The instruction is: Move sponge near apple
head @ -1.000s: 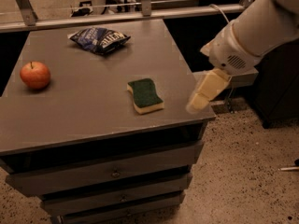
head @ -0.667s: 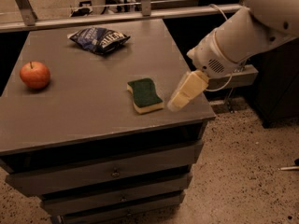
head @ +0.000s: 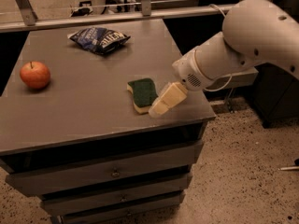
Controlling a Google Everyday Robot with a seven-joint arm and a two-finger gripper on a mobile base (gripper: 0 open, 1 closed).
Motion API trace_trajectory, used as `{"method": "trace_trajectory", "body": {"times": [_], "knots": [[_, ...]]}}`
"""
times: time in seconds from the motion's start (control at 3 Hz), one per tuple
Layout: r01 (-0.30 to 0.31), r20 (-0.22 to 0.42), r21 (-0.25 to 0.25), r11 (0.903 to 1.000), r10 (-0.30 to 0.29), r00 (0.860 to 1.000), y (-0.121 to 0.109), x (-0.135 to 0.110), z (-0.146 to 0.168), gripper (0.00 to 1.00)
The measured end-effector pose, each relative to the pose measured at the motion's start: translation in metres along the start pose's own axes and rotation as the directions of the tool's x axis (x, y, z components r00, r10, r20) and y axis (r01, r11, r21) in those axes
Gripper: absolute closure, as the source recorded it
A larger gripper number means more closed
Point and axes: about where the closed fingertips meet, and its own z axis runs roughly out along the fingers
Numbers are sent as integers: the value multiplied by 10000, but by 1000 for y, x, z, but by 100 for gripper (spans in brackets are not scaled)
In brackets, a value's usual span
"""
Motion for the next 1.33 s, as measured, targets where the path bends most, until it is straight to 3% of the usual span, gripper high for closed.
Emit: {"method": "trace_trajectory", "body": {"times": [0.33,0.67,1.33], "knots": [[-208,216,-70,9998,210,9995,4,2,18,0],[-382,394,-148,9992,388,9985,8,2,31,18],[-481,676,-98,9988,486,9965,5,-4,35,65]]}}
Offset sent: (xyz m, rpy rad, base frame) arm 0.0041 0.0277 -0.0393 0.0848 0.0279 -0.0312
